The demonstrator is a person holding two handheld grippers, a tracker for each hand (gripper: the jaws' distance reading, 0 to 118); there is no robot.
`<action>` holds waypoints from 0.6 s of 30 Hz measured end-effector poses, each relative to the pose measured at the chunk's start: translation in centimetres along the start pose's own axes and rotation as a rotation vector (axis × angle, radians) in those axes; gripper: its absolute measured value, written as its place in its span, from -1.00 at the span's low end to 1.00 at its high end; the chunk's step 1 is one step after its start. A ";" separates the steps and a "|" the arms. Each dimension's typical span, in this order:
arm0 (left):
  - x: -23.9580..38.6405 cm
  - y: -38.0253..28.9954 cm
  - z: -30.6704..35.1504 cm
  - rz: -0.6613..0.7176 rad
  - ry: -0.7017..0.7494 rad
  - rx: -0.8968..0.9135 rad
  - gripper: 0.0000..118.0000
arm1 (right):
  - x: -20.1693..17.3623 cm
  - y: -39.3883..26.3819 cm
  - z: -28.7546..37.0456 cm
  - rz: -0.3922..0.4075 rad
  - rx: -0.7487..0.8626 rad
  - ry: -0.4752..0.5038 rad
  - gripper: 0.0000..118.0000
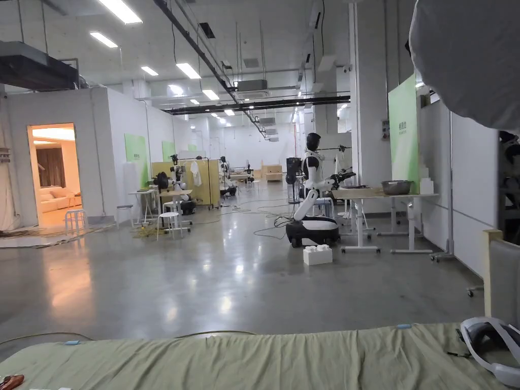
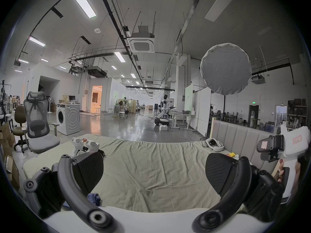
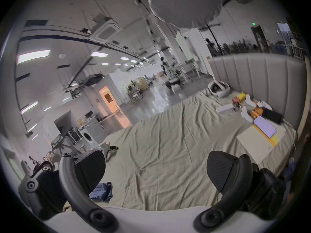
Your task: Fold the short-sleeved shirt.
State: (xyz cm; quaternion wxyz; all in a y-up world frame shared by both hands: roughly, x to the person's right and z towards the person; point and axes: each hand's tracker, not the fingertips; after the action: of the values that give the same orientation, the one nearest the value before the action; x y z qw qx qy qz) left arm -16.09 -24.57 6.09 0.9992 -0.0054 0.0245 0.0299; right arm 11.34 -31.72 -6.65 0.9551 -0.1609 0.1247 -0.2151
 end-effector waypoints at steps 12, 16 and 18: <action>0.9 0.9 1.5 -0.013 -0.046 0.044 1.00 | -3.8 -0.9 1.4 0.309 0.191 -0.037 1.00; 0.7 0.9 2.0 -0.011 -0.062 0.062 1.00 | -4.6 -1.0 1.6 0.347 0.239 -0.067 1.00; 1.1 0.6 2.0 -0.039 -0.048 0.080 1.00 | -5.1 -0.8 1.6 0.372 0.277 -0.107 1.00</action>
State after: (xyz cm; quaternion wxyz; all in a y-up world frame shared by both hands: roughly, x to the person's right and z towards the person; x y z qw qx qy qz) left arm -14.93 -23.86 7.98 0.9993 0.0349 0.0017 0.0096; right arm 7.08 -29.70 -4.00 0.9965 -0.0139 0.0707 -0.0415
